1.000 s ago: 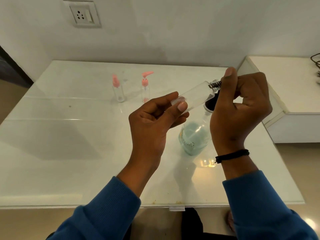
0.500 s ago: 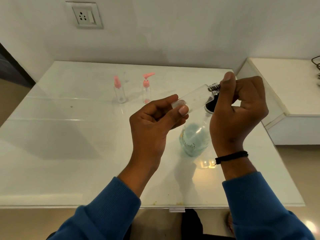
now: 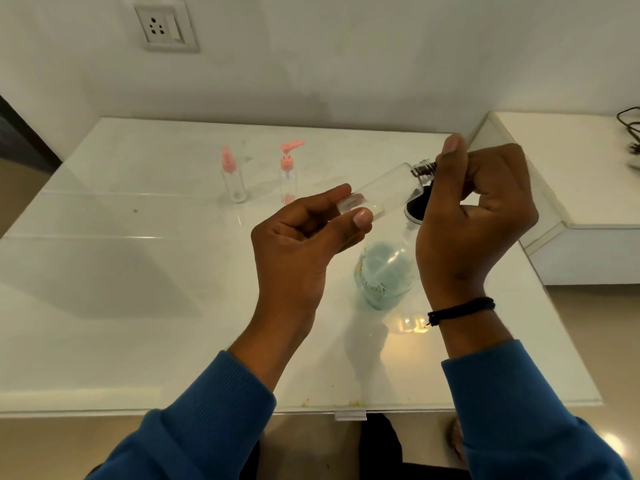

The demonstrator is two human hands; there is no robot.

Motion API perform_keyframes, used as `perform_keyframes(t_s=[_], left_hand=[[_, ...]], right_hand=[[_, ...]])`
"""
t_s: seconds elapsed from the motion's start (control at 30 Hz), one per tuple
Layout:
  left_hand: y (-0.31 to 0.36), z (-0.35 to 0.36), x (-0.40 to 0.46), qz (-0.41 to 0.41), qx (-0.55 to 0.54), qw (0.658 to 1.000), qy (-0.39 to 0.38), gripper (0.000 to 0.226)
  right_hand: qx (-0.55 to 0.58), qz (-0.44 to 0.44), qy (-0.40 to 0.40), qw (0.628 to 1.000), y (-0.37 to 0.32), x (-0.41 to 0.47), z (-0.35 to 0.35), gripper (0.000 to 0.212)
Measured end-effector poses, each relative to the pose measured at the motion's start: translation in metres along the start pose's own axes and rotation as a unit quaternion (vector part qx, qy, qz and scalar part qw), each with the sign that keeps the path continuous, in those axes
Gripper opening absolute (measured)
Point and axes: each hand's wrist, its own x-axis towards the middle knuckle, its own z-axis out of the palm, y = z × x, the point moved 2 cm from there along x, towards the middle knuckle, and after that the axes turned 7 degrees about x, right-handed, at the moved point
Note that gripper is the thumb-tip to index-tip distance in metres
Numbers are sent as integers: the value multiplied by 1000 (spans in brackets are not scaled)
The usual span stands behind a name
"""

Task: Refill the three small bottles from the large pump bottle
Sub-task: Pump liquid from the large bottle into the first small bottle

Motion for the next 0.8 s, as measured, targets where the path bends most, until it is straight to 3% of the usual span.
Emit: perform_keyframes(t_s=[0.8], left_hand=[[-4, 1, 1, 22, 18, 1000, 1, 39]], right_hand=[[-10, -6, 13, 1000, -3, 1, 3, 39]])
